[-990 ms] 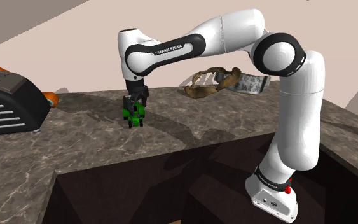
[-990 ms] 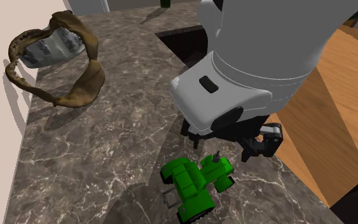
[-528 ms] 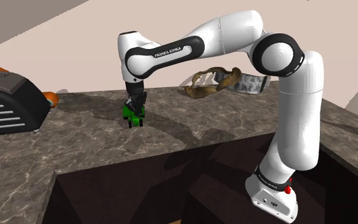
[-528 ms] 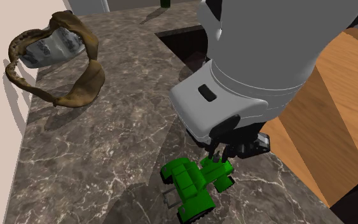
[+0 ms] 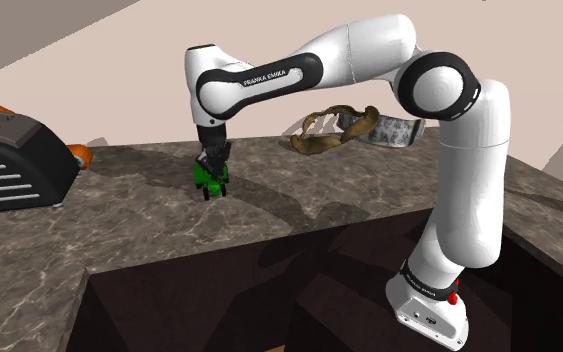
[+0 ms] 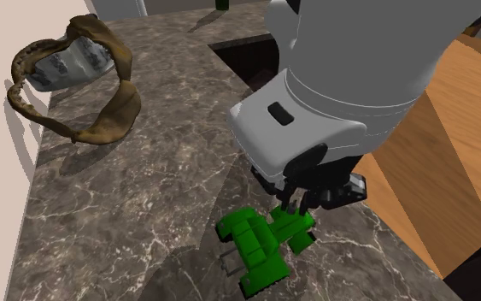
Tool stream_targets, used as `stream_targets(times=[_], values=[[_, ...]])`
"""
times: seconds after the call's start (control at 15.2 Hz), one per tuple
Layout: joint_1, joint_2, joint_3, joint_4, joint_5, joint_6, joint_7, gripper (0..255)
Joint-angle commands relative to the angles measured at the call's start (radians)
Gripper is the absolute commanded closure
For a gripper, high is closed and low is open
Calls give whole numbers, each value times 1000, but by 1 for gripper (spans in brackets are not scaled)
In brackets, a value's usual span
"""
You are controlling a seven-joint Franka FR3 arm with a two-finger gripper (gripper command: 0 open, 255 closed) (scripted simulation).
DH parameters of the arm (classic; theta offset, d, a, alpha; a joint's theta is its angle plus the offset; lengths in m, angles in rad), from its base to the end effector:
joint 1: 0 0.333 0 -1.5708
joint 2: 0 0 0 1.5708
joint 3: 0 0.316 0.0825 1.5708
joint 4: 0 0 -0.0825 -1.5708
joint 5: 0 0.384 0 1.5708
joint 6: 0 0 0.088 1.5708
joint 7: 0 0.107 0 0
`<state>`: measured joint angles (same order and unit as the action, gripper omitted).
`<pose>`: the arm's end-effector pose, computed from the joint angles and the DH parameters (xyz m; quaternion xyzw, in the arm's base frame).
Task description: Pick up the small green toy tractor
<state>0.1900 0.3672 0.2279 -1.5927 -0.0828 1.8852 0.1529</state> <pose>0.6088 0.2452 0.4209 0.9896 0.1400 -0.0316 0.0073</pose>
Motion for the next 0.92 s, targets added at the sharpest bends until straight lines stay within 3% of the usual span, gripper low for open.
stream_targets(times=[0.0,0.86], values=[[0,-7,1,19,2,-25,-2,255],[3,-22,4,147,7,-168,-6,255]])
